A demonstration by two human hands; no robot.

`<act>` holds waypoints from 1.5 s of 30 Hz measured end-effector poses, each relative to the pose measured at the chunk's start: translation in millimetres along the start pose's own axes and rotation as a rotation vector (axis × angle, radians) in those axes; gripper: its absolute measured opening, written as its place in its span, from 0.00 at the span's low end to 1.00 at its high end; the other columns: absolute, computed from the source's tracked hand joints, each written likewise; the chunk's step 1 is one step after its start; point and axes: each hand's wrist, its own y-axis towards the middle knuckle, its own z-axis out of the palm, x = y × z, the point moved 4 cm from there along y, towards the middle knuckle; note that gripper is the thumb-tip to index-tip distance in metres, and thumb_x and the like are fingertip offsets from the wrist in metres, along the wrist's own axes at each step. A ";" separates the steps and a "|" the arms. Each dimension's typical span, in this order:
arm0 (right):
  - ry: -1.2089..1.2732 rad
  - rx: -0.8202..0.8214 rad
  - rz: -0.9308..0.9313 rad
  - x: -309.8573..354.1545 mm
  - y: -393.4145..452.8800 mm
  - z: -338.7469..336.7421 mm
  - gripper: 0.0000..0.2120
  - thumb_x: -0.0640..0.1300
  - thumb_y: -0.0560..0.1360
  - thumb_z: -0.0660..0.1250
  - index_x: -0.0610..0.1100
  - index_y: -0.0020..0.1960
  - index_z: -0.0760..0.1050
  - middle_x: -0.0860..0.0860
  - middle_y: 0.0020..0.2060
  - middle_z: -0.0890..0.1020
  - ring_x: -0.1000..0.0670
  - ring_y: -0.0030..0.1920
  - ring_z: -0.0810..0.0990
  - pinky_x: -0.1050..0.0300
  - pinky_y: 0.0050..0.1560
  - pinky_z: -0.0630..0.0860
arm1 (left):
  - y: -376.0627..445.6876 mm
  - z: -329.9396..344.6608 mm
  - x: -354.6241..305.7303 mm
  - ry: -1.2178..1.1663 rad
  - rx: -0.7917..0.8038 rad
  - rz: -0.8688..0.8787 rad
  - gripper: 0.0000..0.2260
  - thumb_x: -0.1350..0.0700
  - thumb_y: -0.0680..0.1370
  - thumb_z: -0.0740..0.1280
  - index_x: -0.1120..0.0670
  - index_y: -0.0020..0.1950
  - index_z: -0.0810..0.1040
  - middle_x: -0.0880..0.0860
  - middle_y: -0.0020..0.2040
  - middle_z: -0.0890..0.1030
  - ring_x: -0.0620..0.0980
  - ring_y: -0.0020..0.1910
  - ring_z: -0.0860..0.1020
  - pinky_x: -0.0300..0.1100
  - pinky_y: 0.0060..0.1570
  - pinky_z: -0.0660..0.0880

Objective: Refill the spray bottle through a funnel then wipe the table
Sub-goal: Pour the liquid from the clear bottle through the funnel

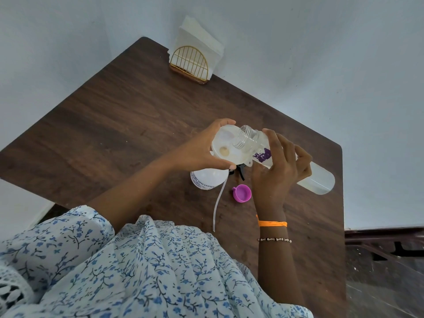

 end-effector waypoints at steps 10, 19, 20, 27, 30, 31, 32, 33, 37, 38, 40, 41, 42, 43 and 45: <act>-0.006 -0.002 -0.001 -0.9 0.5 1.3 0.25 0.32 0.61 0.75 0.47 0.56 0.79 0.50 0.52 0.82 0.49 0.56 0.65 0.50 0.51 0.59 | 0.4 -0.2 -0.6 -0.005 -0.008 0.001 0.38 0.47 0.65 0.77 0.35 0.66 0.57 0.24 0.57 0.63 0.21 0.57 0.63 0.18 0.45 0.66; -0.017 0.018 0.008 -3.1 -0.2 3.8 0.25 0.34 0.61 0.76 0.47 0.57 0.79 0.51 0.53 0.81 0.49 0.56 0.65 0.53 0.52 0.57 | -0.2 0.2 0.2 -0.010 -0.004 -0.007 0.38 0.47 0.64 0.77 0.33 0.65 0.57 0.19 0.55 0.63 0.20 0.56 0.64 0.17 0.44 0.65; -0.019 0.018 0.007 -3.0 0.0 3.9 0.25 0.34 0.61 0.76 0.47 0.57 0.79 0.51 0.53 0.81 0.49 0.56 0.65 0.54 0.52 0.56 | -0.2 0.1 0.2 -0.009 -0.004 -0.006 0.38 0.47 0.64 0.77 0.33 0.65 0.57 0.19 0.55 0.63 0.20 0.56 0.63 0.17 0.43 0.65; -0.018 0.029 0.019 -2.2 0.8 3.7 0.26 0.33 0.61 0.75 0.48 0.57 0.78 0.52 0.54 0.81 0.50 0.57 0.65 0.57 0.52 0.53 | 0.0 -0.2 0.6 0.000 -0.004 -0.002 0.38 0.46 0.64 0.77 0.32 0.64 0.57 0.18 0.55 0.62 0.20 0.56 0.64 0.17 0.44 0.65; -0.013 0.032 0.016 -1.9 0.7 3.9 0.25 0.34 0.62 0.76 0.47 0.58 0.78 0.51 0.54 0.81 0.49 0.57 0.65 0.55 0.52 0.55 | 0.4 -0.5 1.0 0.006 -0.007 0.000 0.38 0.46 0.64 0.77 0.34 0.66 0.57 0.19 0.55 0.62 0.20 0.56 0.63 0.17 0.44 0.65; -0.009 0.031 0.016 -1.9 0.8 3.8 0.25 0.35 0.62 0.76 0.47 0.58 0.78 0.51 0.54 0.81 0.49 0.57 0.65 0.55 0.52 0.56 | 0.7 -0.4 1.2 0.006 -0.007 0.001 0.38 0.46 0.64 0.77 0.34 0.66 0.57 0.20 0.56 0.62 0.20 0.56 0.63 0.17 0.43 0.65; -0.006 0.030 0.015 -1.8 0.8 3.7 0.24 0.35 0.63 0.76 0.47 0.58 0.79 0.50 0.54 0.81 0.49 0.57 0.65 0.54 0.52 0.57 | 0.9 -0.3 1.4 0.006 -0.008 0.002 0.39 0.46 0.64 0.77 0.35 0.66 0.57 0.21 0.56 0.62 0.20 0.56 0.62 0.16 0.43 0.65; -0.005 0.030 0.014 -1.8 0.8 3.7 0.24 0.35 0.63 0.76 0.47 0.58 0.79 0.50 0.54 0.81 0.49 0.57 0.65 0.53 0.52 0.57 | 1.1 -0.2 1.7 0.005 -0.009 0.001 0.39 0.47 0.64 0.77 0.35 0.66 0.57 0.23 0.57 0.62 0.20 0.56 0.62 0.16 0.43 0.65; -0.012 0.010 0.020 -1.5 1.0 3.7 0.23 0.35 0.63 0.75 0.48 0.57 0.79 0.52 0.53 0.82 0.50 0.56 0.65 0.55 0.52 0.55 | 1.7 -0.2 4.0 -0.024 0.000 0.000 0.39 0.50 0.65 0.78 0.38 0.67 0.58 0.27 0.58 0.65 0.21 0.55 0.65 0.18 0.45 0.66; -0.012 0.009 0.020 -1.5 0.9 3.7 0.23 0.35 0.63 0.75 0.48 0.57 0.79 0.52 0.53 0.82 0.50 0.56 0.65 0.55 0.52 0.55 | 1.6 -0.3 4.1 -0.023 0.000 0.000 0.39 0.51 0.65 0.78 0.38 0.67 0.58 0.27 0.58 0.65 0.21 0.55 0.65 0.18 0.44 0.66; -0.008 0.012 0.018 -1.6 1.0 3.8 0.22 0.36 0.64 0.75 0.47 0.57 0.79 0.51 0.53 0.82 0.49 0.56 0.65 0.54 0.52 0.56 | 1.4 -0.3 4.0 -0.019 -0.002 -0.001 0.39 0.50 0.65 0.78 0.38 0.67 0.58 0.26 0.57 0.64 0.20 0.55 0.64 0.17 0.44 0.65; -0.005 0.010 0.016 -1.7 1.1 3.8 0.22 0.36 0.64 0.75 0.47 0.56 0.79 0.51 0.53 0.82 0.49 0.57 0.65 0.53 0.52 0.57 | 1.5 -0.3 4.1 -0.019 -0.004 -0.001 0.39 0.50 0.65 0.78 0.37 0.67 0.58 0.25 0.57 0.64 0.20 0.55 0.64 0.17 0.43 0.65; -0.002 0.008 0.016 -1.5 1.2 3.7 0.22 0.36 0.64 0.75 0.47 0.56 0.79 0.50 0.53 0.82 0.49 0.57 0.65 0.53 0.52 0.58 | 1.5 -0.3 4.2 -0.019 -0.005 0.001 0.39 0.50 0.65 0.78 0.37 0.67 0.58 0.25 0.57 0.64 0.20 0.55 0.64 0.17 0.43 0.65; 0.000 0.006 0.016 -1.3 1.2 3.6 0.22 0.35 0.64 0.75 0.46 0.56 0.79 0.50 0.53 0.82 0.49 0.56 0.66 0.52 0.52 0.59 | 1.5 -0.2 4.2 -0.017 -0.006 0.002 0.39 0.50 0.65 0.78 0.37 0.67 0.58 0.25 0.57 0.64 0.19 0.55 0.64 0.17 0.43 0.65; -0.005 0.006 0.014 -0.9 1.4 3.6 0.22 0.35 0.63 0.75 0.46 0.56 0.79 0.50 0.53 0.82 0.49 0.56 0.66 0.53 0.52 0.58 | 1.4 -0.1 4.3 -0.017 -0.006 0.000 0.39 0.49 0.65 0.78 0.37 0.67 0.58 0.24 0.57 0.64 0.20 0.55 0.63 0.17 0.44 0.65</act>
